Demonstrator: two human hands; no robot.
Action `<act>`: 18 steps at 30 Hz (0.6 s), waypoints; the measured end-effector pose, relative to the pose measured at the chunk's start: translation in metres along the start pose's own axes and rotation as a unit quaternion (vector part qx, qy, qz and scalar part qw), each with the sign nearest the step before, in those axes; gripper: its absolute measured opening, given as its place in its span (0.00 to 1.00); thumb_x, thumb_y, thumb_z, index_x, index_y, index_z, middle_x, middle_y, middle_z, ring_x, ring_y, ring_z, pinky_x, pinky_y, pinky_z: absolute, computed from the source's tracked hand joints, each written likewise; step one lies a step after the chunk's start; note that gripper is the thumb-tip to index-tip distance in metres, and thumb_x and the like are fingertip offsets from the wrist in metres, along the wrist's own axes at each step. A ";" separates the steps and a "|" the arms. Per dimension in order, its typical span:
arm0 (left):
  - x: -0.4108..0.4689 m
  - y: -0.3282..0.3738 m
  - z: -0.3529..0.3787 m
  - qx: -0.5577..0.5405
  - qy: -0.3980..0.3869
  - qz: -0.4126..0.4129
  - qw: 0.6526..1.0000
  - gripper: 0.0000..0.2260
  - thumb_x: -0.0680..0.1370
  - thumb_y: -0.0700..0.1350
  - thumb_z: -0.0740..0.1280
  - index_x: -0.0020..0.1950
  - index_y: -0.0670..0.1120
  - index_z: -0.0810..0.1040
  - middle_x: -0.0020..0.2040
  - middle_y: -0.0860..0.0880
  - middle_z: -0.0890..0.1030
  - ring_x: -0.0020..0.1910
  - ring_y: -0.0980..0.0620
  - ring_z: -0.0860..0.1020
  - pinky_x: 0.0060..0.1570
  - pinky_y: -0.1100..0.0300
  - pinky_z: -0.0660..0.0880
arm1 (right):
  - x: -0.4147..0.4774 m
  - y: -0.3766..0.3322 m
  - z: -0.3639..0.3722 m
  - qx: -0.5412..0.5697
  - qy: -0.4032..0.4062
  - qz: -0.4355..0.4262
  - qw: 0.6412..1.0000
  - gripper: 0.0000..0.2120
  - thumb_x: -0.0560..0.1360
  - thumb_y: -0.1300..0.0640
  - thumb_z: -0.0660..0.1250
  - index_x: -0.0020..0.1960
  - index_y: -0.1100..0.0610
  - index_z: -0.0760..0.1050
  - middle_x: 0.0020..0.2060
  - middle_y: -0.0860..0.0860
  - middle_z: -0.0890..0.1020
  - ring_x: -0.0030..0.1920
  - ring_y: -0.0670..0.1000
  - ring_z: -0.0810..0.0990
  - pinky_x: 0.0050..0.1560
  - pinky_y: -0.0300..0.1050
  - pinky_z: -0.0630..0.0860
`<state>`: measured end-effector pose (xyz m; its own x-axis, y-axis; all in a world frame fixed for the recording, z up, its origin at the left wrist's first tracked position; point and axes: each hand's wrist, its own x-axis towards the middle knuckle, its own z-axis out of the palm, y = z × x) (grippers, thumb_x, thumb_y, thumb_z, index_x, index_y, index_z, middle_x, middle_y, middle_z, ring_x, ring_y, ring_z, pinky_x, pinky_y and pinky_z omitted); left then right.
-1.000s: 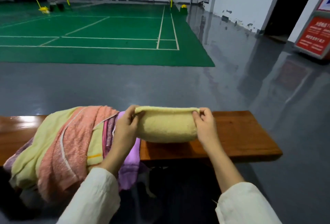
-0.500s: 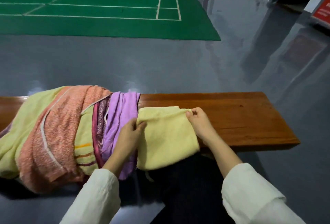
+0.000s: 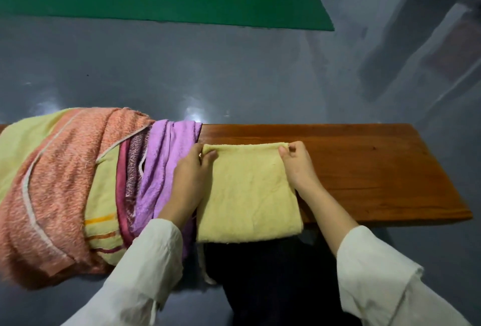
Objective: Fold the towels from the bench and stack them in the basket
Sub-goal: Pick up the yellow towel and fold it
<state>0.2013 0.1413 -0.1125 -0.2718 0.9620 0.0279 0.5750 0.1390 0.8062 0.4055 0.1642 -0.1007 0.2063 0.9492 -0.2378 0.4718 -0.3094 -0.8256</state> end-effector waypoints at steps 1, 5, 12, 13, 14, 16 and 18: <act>0.000 0.000 0.001 0.003 0.003 0.000 1.000 0.09 0.79 0.48 0.65 0.40 0.49 0.68 0.35 0.51 0.74 0.38 0.48 0.71 0.37 0.54 0.62 | 0.000 0.000 0.001 0.005 0.000 0.001 1.000 0.11 0.82 0.51 0.56 0.59 0.57 0.67 0.46 0.47 0.73 0.43 0.47 0.73 0.43 0.44 0.73; 0.000 0.001 -0.002 0.044 -0.008 -0.026 0.999 0.11 0.79 0.51 0.64 0.52 0.44 0.73 0.44 0.45 0.79 0.43 0.45 0.74 0.37 0.56 0.60 | -0.004 -0.001 -0.003 -0.049 0.007 0.011 0.999 0.15 0.80 0.48 0.60 0.61 0.57 0.67 0.56 0.52 0.76 0.51 0.51 0.75 0.44 0.46 0.73; -0.020 -0.003 -0.013 0.257 -0.087 -0.110 0.956 0.25 0.73 0.58 0.70 0.55 0.37 0.73 0.52 0.37 0.80 0.53 0.38 0.77 0.44 0.53 0.69 | -0.017 0.000 -0.009 -0.311 -0.083 0.071 0.944 0.25 0.71 0.39 0.69 0.53 0.60 0.73 0.51 0.54 0.78 0.53 0.56 0.78 0.42 0.45 0.72; -0.021 -0.003 -0.012 0.280 -0.097 -0.117 0.948 0.25 0.72 0.59 0.70 0.53 0.38 0.74 0.52 0.38 0.81 0.52 0.39 0.78 0.43 0.54 0.69 | -0.019 -0.001 -0.008 -0.318 -0.089 0.064 0.942 0.21 0.72 0.39 0.69 0.46 0.58 0.72 0.47 0.53 0.79 0.50 0.55 0.78 0.40 0.44 0.71; -0.020 -0.002 -0.011 0.294 -0.108 -0.126 0.941 0.24 0.72 0.60 0.70 0.52 0.39 0.76 0.51 0.39 0.81 0.52 0.39 0.78 0.42 0.55 0.69 | -0.020 -0.002 -0.007 -0.321 -0.094 0.062 0.940 0.20 0.72 0.40 0.69 0.41 0.56 0.70 0.44 0.52 0.78 0.47 0.54 0.77 0.38 0.43 0.71; -0.016 0.000 -0.010 0.286 -0.141 -0.148 0.936 0.24 0.72 0.60 0.69 0.52 0.39 0.78 0.51 0.39 0.81 0.51 0.40 0.79 0.43 0.56 0.71 | -0.021 -0.005 -0.006 -0.303 -0.109 0.071 0.944 0.19 0.72 0.40 0.69 0.39 0.55 0.69 0.42 0.50 0.78 0.46 0.53 0.78 0.40 0.45 0.74; -0.013 0.002 -0.009 0.256 -0.177 -0.165 0.936 0.24 0.73 0.60 0.68 0.52 0.39 0.78 0.51 0.40 0.81 0.50 0.41 0.79 0.44 0.55 0.73 | -0.022 -0.005 -0.004 -0.253 -0.120 0.091 0.956 0.17 0.72 0.42 0.70 0.42 0.55 0.71 0.44 0.51 0.80 0.49 0.54 0.79 0.48 0.49 0.78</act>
<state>0.1991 0.1269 -0.1057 -0.2786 0.8516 -0.4441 0.8236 0.4496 0.3456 0.4024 0.1450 -0.0894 0.1498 0.8445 -0.5141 0.8136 -0.4008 -0.4212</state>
